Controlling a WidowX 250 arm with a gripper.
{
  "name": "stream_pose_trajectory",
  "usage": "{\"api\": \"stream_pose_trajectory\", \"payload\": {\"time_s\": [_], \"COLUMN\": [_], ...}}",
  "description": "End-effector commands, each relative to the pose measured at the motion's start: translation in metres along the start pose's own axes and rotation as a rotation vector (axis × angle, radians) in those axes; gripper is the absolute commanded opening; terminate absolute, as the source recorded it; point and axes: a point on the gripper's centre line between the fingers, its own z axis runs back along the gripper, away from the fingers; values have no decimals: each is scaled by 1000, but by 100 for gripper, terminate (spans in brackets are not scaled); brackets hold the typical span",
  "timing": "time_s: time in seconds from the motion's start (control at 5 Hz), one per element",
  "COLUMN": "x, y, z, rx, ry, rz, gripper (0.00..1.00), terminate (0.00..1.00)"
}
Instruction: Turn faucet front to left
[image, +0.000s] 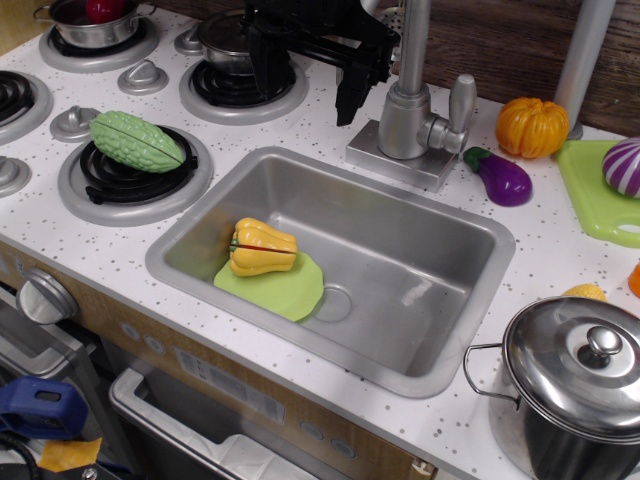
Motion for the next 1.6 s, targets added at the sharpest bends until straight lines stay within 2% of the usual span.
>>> {"api": "stream_pose_trajectory", "payload": {"time_s": [0.0,0.2,0.4,0.6,0.8,1.0,1.4], "x": [0,1,12,25,34,44,59], "y": [0,-4,-6,-4,-1,0,15], "z": [0,-6,-13,-13,-4,6,2], "rx": [0,-9,5,45,52,97,124], "ry": [0,-136,-209,-275,-328,-366,-440], "rz": [0,-13,-11,-9,-12,-28,-48], "gripper": [100,100,100,100,100,100,100], "terminate": [0,0,0,0,0,0,0]}}
